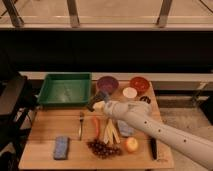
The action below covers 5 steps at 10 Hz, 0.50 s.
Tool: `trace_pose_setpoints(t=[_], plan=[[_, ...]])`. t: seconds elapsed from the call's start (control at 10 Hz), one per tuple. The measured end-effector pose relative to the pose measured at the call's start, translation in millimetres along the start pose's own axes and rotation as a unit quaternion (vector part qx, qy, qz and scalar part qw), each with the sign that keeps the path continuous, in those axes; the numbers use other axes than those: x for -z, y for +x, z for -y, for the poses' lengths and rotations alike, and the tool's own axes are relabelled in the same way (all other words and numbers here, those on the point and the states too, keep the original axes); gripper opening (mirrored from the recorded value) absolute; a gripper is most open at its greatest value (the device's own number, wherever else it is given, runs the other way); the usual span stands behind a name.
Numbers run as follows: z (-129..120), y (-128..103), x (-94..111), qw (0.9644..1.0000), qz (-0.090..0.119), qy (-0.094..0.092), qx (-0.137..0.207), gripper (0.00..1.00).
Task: Place eraser in purple bowl
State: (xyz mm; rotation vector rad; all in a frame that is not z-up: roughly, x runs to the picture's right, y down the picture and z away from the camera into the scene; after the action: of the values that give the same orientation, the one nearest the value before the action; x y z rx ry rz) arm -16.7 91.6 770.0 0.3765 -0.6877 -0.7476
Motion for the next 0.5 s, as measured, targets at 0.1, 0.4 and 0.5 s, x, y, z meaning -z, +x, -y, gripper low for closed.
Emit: trace_pose_setpoints(t=[0.1,0.4,0.5], plan=[[-7.0,14.0,16.4,0.9998,-0.021,-0.004,-0.006,0.0],[-20.2,42.3,43.8,0.9972,-0.069,-0.016,-0.023,0.0],[-19.9,48.3,45.3,0.9964,-0.078,-0.021,-0.025,0.0]])
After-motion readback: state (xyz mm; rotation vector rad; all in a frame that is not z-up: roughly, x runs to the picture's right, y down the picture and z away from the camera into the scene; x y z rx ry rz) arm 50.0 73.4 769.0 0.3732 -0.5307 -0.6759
